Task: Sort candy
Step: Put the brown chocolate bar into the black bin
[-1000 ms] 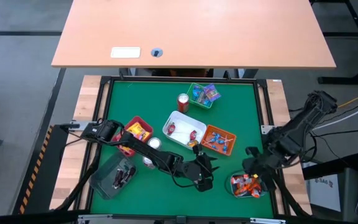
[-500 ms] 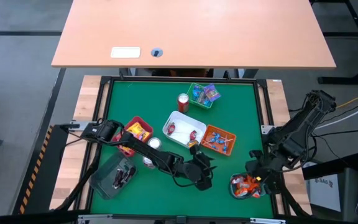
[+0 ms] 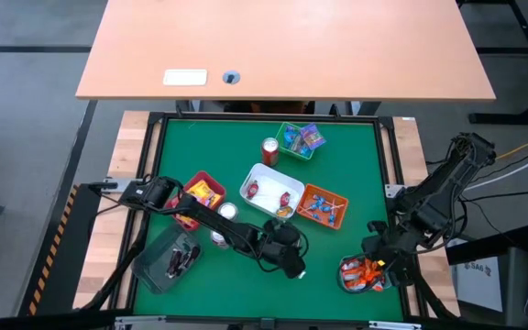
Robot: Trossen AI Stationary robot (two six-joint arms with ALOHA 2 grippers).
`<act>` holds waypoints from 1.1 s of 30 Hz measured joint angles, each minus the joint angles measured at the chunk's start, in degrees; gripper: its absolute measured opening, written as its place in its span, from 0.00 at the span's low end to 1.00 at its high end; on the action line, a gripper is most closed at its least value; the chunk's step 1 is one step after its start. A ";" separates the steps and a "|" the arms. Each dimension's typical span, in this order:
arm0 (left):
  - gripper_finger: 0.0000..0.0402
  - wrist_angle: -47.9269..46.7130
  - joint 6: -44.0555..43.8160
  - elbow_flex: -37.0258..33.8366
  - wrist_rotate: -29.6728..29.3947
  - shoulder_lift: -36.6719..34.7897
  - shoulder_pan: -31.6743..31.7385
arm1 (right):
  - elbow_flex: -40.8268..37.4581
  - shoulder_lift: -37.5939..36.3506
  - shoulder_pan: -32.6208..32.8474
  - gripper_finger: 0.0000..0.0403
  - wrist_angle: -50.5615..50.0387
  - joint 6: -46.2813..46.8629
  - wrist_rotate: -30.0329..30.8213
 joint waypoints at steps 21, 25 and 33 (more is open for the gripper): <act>0.37 -1.21 -4.36 -0.01 1.30 0.40 -0.11 | 0.00 0.00 0.00 0.33 0.20 -0.02 0.04; 0.37 -0.81 -4.36 0.00 1.49 1.43 -0.17 | 0.02 0.00 0.00 0.33 0.32 -0.02 0.04; 0.37 0.22 -4.47 0.00 1.70 2.73 -0.26 | 0.01 0.00 0.00 0.33 0.67 -0.02 0.07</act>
